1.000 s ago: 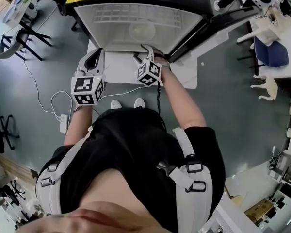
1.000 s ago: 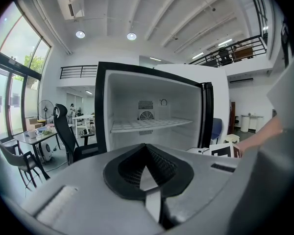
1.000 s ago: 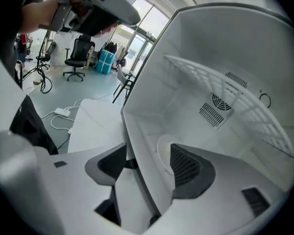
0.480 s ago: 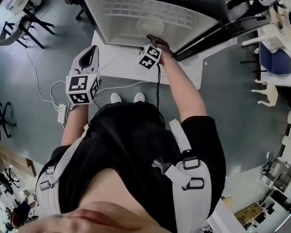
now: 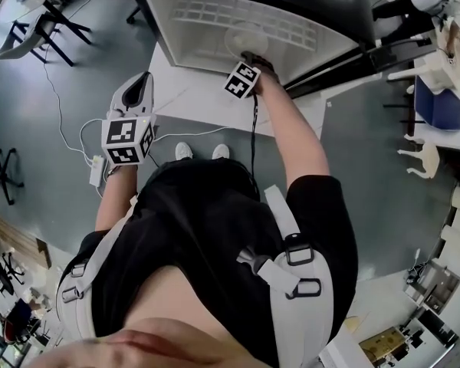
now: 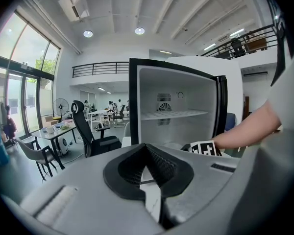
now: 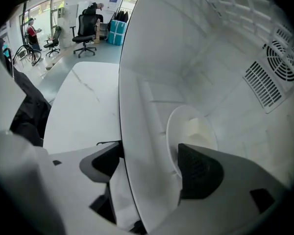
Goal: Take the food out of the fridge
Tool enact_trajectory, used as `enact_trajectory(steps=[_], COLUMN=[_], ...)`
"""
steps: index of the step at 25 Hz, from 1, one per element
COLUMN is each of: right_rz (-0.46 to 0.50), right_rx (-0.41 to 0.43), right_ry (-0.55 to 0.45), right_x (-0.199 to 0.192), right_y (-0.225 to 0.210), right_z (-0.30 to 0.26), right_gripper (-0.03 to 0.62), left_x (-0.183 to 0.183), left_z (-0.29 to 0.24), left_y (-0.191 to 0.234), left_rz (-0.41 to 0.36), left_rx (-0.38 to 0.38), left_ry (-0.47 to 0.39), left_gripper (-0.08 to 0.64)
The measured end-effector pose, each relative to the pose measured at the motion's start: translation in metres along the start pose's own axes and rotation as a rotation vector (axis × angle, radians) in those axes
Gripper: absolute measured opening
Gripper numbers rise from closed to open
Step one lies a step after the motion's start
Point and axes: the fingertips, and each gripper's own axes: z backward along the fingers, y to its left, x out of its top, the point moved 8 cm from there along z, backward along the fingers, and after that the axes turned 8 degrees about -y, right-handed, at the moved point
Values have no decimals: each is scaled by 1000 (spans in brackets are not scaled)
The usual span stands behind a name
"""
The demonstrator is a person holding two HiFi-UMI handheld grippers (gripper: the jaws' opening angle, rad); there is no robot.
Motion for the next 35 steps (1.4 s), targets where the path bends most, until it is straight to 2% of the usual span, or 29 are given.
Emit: enact_trajectory(steps=[5,10,17,23,26,29,32,33,35], right_rz=[37,126,123,144,158,153,182,188,195], right_rx=[17,18,-18,-16,-57,-140,-196,-207,-214], right_ry=[26,62,33,11,-10,-41,-49,-51,-59], right_x=[1,1,-2,-4,-5,-4,-6,-7,-8], right_y=[-4,-1,12,33,41,41,44,45,49], right_z=[-5,-3,1,8,14,21,26,28,30], right_gripper=[354,353,350,342,308,159,86,63,60], left_x=[-1,0,2,2,2,3,1,1,1], left_z=[0,-4,-10,-12,-11,-8,-6,-5,-4], left_y=[-1,-5,-12,-17,-20,-23,-26,-27,-29], left_rz=[-1,-5,-20,-29,-31,-35,-37,-37,-38], left_rx=[1,-12,-33,-43,-51,-58,-68,-72,-80], left_ry=[8,7,4,2,1,-1,0,0,-2], left_gripper=[2,2,2,2,2,2,2,2,2])
